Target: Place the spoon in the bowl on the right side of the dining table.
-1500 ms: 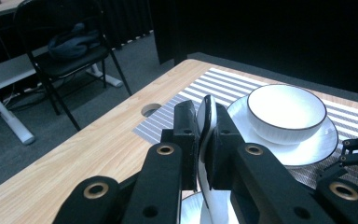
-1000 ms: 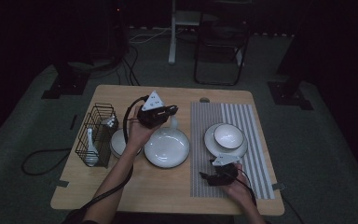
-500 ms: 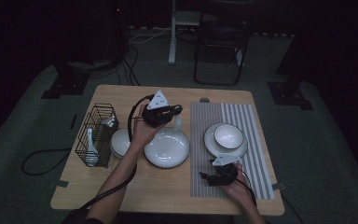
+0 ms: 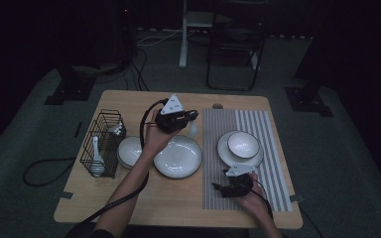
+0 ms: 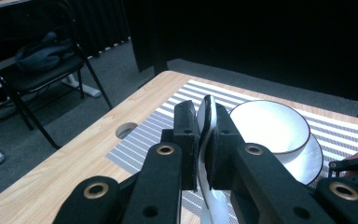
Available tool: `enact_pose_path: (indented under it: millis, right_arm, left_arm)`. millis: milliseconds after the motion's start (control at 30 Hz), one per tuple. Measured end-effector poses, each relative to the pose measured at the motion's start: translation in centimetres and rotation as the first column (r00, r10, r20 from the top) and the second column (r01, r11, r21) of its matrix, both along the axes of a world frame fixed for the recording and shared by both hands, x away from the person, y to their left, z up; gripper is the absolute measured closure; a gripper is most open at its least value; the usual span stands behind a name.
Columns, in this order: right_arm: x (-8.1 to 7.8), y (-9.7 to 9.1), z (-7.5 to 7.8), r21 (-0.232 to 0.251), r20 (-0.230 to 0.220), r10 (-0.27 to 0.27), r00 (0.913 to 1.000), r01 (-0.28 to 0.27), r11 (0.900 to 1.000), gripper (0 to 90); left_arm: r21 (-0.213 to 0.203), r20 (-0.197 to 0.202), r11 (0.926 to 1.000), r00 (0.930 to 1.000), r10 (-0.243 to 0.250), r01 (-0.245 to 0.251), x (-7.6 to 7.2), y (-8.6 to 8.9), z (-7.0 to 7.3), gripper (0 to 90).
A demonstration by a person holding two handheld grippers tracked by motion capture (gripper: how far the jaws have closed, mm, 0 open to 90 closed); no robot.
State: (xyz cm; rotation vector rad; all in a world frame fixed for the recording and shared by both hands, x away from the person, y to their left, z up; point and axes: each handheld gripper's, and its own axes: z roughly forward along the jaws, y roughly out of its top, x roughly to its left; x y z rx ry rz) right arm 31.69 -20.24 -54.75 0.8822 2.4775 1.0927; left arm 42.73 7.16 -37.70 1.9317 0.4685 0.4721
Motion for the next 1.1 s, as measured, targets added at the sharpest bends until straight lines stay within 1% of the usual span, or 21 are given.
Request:
enact_pose_path:
  millis: [100,267,433,933,1100]
  right_arm:
    - [0.0,0.0,0.0,0.0,0.001,0.001,1.0,-0.001,1.0,29.5]
    - [0.0,0.0,0.0,0.0,0.001,0.001,1.0,-0.001,1.0,29.5]
    - [0.0,0.0,0.0,0.0,0.0,0.0,1.0,0.0,1.0,29.5]
    - [0.0,0.0,0.0,0.0,0.0,0.0,1.0,0.0,1.0,29.5]
    - [0.0,0.0,0.0,0.0,0.0,0.0,1.0,0.0,1.0,29.5]
  left_arm:
    - [0.003,0.0,1.0,1.0,-0.009,0.009,0.2,-0.5,0.0,85.0]
    - [0.005,-0.004,0.9999,0.9999,-0.014,0.014,0.3,-0.8,0.0,85.0]
    - [0.009,-0.004,0.9995,0.9996,-0.029,0.029,0.5,-1.3,-0.1,85.0]
    - [0.0,-0.01,0.9984,0.9983,-0.057,0.057,1.1,-2.7,-0.2,85.0]
    - [-0.01,-0.014,0.9976,0.9975,-0.069,0.069,1.3,-3.3,-0.2,85.0]
